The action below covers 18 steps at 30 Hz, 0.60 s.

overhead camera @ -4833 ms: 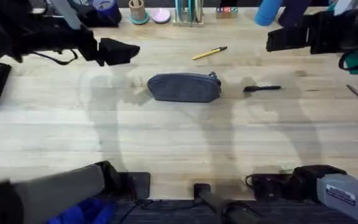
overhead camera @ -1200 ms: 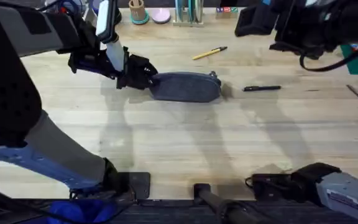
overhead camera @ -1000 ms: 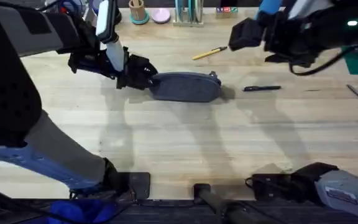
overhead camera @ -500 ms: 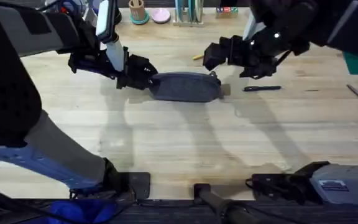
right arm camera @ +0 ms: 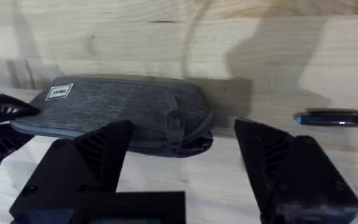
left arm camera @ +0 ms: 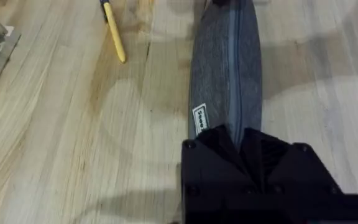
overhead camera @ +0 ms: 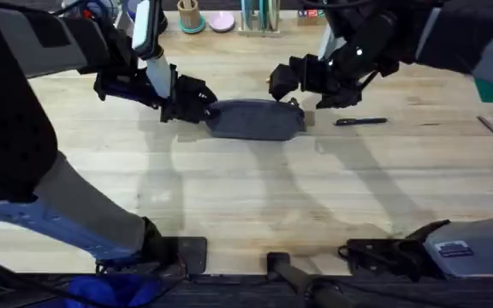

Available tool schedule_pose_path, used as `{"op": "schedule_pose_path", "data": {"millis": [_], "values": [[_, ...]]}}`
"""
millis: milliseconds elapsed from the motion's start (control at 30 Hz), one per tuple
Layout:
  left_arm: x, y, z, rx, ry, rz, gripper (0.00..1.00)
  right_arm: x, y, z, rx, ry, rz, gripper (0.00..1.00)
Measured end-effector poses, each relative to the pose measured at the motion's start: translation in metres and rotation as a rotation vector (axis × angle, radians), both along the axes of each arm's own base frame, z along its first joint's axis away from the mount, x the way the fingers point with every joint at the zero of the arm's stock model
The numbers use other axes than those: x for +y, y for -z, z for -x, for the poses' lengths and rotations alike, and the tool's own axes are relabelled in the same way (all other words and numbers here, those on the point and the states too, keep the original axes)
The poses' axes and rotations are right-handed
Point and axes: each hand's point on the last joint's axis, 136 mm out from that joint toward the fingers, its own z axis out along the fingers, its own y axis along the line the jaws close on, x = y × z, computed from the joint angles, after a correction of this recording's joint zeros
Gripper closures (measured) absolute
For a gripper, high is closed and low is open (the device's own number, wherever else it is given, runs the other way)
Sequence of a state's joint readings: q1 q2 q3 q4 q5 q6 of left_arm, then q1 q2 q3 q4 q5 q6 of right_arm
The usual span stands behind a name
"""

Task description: Unzip the bag, pick up the pens from the table one at a time and place them inside, then zip the bag closed.

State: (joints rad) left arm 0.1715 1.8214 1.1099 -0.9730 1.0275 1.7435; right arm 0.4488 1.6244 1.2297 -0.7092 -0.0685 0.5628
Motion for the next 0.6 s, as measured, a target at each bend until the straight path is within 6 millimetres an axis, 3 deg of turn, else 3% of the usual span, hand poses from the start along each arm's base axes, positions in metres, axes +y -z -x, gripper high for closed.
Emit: {"op": "schedule_pose_path", "data": {"millis": [600], "values": [[0.0000,0.0000,0.0001,0.000,0.000,0.000,0.959,0.0021,0.0027,0.0041,0.015,-0.043,-0.001,0.005]]}}
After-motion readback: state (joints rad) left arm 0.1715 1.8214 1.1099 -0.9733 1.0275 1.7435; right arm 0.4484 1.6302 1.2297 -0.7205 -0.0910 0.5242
